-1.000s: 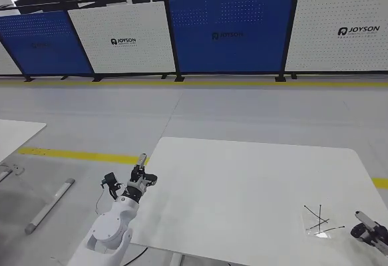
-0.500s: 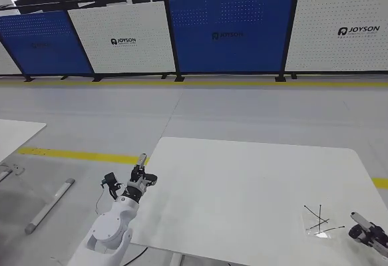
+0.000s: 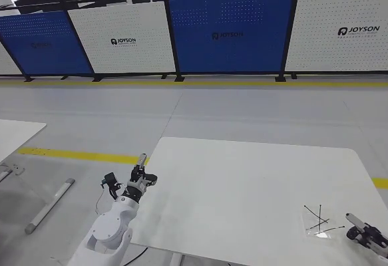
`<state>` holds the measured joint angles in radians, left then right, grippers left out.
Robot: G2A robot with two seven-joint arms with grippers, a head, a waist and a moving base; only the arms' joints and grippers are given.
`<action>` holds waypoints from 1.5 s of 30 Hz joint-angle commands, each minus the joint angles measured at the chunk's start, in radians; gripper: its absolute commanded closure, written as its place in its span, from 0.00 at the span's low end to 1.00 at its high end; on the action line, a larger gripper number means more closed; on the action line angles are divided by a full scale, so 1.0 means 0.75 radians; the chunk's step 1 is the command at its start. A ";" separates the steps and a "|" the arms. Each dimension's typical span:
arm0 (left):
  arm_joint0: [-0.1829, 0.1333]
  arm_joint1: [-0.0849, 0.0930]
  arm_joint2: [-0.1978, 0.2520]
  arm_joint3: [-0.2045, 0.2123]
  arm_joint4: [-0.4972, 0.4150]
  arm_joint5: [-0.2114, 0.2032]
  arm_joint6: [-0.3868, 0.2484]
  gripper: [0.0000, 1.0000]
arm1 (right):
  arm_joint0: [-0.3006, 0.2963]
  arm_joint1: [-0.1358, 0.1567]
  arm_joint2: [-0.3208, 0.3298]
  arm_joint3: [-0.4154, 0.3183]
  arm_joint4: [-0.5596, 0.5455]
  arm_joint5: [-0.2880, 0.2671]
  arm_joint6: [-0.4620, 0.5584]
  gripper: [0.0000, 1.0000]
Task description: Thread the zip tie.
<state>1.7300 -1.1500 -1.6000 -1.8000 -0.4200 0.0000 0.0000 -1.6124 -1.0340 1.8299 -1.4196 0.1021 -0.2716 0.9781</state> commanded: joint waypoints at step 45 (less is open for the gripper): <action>0.000 0.000 0.000 0.000 0.000 0.000 0.000 0.00 | 0.037 0.038 -0.070 0.066 0.001 0.007 -0.044 1.00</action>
<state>1.7300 -1.1500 -1.6000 -1.8000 -0.4200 0.0000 0.0000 -1.5836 -1.0054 1.7737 -1.3714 0.0857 -0.2608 0.9479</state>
